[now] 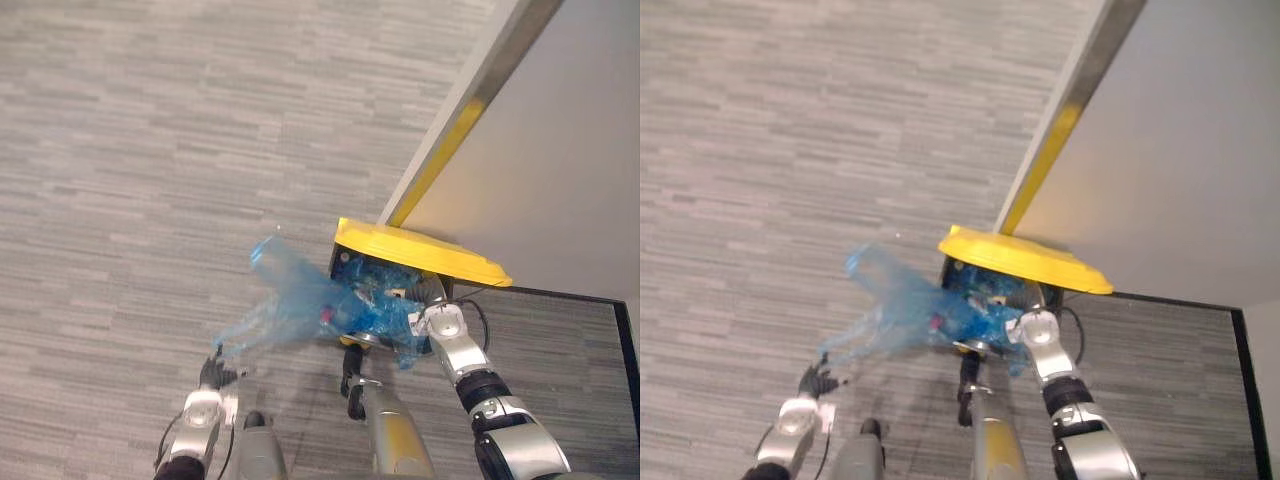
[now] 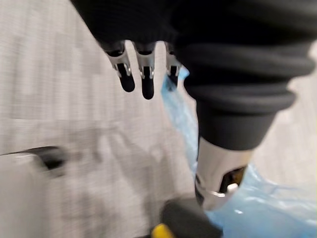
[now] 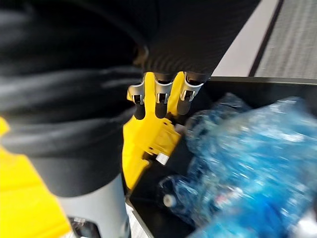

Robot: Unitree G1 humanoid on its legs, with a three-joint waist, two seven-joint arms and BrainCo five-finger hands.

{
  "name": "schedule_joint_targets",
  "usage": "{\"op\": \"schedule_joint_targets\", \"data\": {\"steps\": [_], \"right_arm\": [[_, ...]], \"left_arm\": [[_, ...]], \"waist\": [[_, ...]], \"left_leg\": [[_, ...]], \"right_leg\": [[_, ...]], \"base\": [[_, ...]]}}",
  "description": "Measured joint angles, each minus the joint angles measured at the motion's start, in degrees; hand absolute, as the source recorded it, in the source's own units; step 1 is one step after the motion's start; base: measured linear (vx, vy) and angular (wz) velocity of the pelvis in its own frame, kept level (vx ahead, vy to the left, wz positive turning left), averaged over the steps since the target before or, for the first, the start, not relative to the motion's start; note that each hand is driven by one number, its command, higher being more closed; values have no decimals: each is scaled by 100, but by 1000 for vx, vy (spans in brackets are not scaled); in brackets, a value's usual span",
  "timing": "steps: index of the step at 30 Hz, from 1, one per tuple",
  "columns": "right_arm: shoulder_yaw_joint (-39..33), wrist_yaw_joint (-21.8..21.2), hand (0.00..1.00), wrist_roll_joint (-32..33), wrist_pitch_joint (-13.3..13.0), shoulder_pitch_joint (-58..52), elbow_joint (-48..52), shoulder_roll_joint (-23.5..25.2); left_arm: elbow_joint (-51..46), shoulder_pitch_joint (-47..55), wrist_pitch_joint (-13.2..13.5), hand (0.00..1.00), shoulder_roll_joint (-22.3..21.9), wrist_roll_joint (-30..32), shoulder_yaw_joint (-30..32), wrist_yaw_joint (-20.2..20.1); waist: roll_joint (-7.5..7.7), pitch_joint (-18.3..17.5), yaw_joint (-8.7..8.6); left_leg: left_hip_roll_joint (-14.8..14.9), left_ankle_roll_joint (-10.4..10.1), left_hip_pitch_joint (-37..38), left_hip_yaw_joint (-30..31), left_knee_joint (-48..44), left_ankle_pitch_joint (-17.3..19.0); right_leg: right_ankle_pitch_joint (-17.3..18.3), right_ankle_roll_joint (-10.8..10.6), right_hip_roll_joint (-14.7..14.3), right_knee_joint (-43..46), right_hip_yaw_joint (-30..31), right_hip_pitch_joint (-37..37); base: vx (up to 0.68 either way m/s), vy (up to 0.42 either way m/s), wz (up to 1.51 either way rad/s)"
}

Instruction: Gather rubbish on tea table into small bin, then transfer packed bag to large trash can.

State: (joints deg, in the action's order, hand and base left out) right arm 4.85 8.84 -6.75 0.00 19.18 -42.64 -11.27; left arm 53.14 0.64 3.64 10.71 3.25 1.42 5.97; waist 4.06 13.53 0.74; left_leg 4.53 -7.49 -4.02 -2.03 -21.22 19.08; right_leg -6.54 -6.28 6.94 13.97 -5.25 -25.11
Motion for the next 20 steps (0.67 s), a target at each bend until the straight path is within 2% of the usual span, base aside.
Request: {"op": "schedule_joint_targets", "data": {"steps": [1,2,3,4,5,7,8,9,10,11,12,14,16,20], "right_arm": [[95,-33,0,-2,-29,-177,4,-22],[106,-53,0,-3,-36,-278,-12,-31],[113,-102,0,-11,-57,-415,-206,41],[102,-143,0,-18,-59,-582,-402,78],[50,-185,0,-118,-52,-885,-695,151],[-229,-226,0,-260,-41,-1366,-1209,324],[-467,-236,0,-371,10,-1518,-1567,437],[-700,-234,0,-442,52,-1572,-1800,488],[-839,-211,0,-457,56,-1592,-1880,471],[-934,-189,0,-457,59,-1606,-1965,422],[-1073,-160,0,-457,88,-1604,-2041,313],[-1274,-138,0,-454,146,-1684,-2142,263],[-1408,-120,0,-452,162,-1773,-2139,327],[-1594,-97,0,-438,162,-1810,-2136,488]], "left_arm": [[66,53,-28,0,-51,0,55,-27],[99,67,-22,0,-101,0,121,-37],[198,69,-41,0,-140,0,214,-58],[287,59,-83,0,-134,-2,225,-71],[298,120,-132,0,-124,-2,215,-104],[316,147,-176,0,-98,-8,264,-122],[317,140,-179,0,-95,-9,341,-122],[350,97,-188,0,-128,-9,433,-123],[425,60,-198,0,-187,-9,439,-123],[487,52,-202,0,-308,-9,430,-137],[487,-18,-198,0,-564,-9,418,-138],[496,-28,-192,0,-775,-8,361,-143],[501,-17,-191,0,-779,-9,361,-137],[608,73,-194,0,-638,-6,363,-121]], "waist": [[-53,-35,2],[-159,-49,-12],[-217,8,12],[-180,-8,-19],[-206,-40,-47],[-65,-155,-48],[27,-222,-47],[127,-327,-43],[29,-412,-34],[-73,-516,-48],[-274,-579,-67],[-457,-700,-76],[-472,-754,-76],[-398,-916,-70]], "left_leg": [[29,216,-154,-29,-176,-15],[137,238,-207,-142,-167,7],[205,250,-204,-315,-204,-4],[258,261,-157,-356,-198,-35],[304,255,-108,-371,-171,-82],[311,218,-104,-408,-76,-202],[295,171,-131,-459,23,-288],[270,94,-188,-520,187,-410],[270,97,-214,-564,461,-550],[286,155,-213,-650,780,-732],[319,173,-197,-708,1159,-992],[376,110,-79,-732,1560,-1236],[403,116,61,-788,1710,-1315],[351,125,132,-813,1794,-1354]], "right_leg": [[43,-495,-8,-595,-29,215],[304,-317,-9,-254,-189,66],[677,320,41,1097,-261,-296],[938,516,62,1908,-308,-311],[1203,511,99,2683,-389,-191],[1629,432,197,3258,-367,315],[1957,276,279,3125,-344,672],[2110,35,220,2456,-387,862],[2107,35,71,1839,-406,973],[2043,142,-68,1136,-394,1136],[1704,408,-233,482,-363,1222],[1365,443,-395,-58,-332,1367],[1163,466,-474,-423,-326,1581],[874,410,-485,-899,-270,1801]], "base": [[-152,119,-60],[-286,132,-82],[-277,108,-65],[-276,133,-51],[-98,35,-20],[-79,-45,-12],[-111,-163,-33],[-93,-142,-50],[-72,-160,-62],[-26,-92,-64],[-36,-79,-55],[-49,-20,-32],[-42,3,-10],[-41,43,-5]]}}
